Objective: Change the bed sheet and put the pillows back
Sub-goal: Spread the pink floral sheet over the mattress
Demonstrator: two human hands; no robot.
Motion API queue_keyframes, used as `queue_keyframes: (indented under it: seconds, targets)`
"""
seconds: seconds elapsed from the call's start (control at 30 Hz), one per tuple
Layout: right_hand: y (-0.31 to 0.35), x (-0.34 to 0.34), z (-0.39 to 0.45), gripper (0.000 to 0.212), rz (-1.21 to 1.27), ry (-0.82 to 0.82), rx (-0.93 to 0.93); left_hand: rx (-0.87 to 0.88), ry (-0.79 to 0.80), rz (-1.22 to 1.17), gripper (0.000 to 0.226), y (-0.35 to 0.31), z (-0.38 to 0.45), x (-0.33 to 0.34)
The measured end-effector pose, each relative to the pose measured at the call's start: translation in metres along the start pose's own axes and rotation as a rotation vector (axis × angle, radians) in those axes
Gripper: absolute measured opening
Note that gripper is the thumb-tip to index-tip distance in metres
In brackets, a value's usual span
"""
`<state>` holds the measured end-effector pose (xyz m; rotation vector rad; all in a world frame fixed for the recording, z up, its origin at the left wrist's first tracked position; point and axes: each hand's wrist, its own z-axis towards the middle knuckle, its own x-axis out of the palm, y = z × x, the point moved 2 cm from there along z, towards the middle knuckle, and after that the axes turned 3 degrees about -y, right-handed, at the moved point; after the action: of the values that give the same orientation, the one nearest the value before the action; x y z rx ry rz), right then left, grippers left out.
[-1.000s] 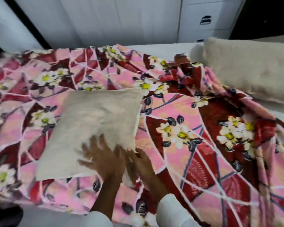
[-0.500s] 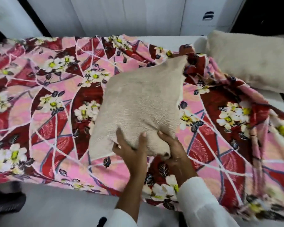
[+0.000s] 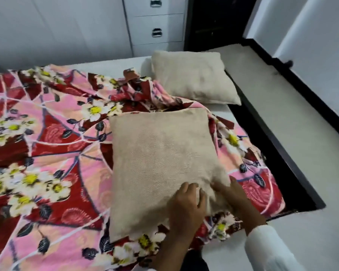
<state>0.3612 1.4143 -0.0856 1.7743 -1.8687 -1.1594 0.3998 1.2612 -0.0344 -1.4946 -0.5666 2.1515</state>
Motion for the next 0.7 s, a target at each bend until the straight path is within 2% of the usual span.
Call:
queue_keyframes:
  seconds: [0.03, 0.07, 0.13, 0.27, 0.37, 0.43, 0.57, 0.63, 0.67, 0.7]
  targets:
    - [0.004, 0.004, 0.007, 0.073, -0.193, -0.066, -0.040, 0.038, 0.017, 0.046, 0.030, -0.002, 0.013, 0.001]
    - [0.015, 0.009, 0.006, 0.078, -0.355, -0.163, -0.088, 0.050, 0.021, 0.099, 0.032, 0.000, 0.027, 0.004]
    - [0.044, 0.023, 0.005, 0.066, -0.481, -0.306, -0.195, 0.035, 0.086, 0.211, 0.031, 0.005, 0.059, 0.014]
    - [0.099, 0.062, 0.026, 0.049, -0.514, -0.269, -0.469, 0.021, 0.363, 0.432, 0.038, 0.020, 0.125, 0.030]
    - [0.132, 0.082, 0.066, 0.040, -0.510, -0.190, -0.591, 0.014, 0.387, 0.411, 0.040, 0.035, 0.175, 0.047]
    - [0.158, 0.092, 0.096, 0.038, -0.375, -0.164, -0.577, -0.020, 0.386, 0.286, 0.037, 0.043, 0.213, 0.059]
    - [0.203, 0.110, 0.165, 0.031, 0.185, 0.021, -0.327, -0.340, 0.329, -0.261, 0.026, 0.051, 0.285, 0.091]
    - [0.220, 0.118, 0.203, 0.009, 0.519, 0.037, -0.196, -0.509, 0.227, -0.414, 0.021, 0.053, 0.316, 0.105]
    - [0.228, 0.118, 0.217, 0.006, 0.647, 0.007, -0.110, -0.613, 0.144, -0.456, 0.018, 0.059, 0.328, 0.115]
    - [0.232, 0.117, 0.230, 0.011, 0.749, -0.019, -0.026, -0.722, 0.059, -0.477, 0.017, 0.064, 0.336, 0.121]
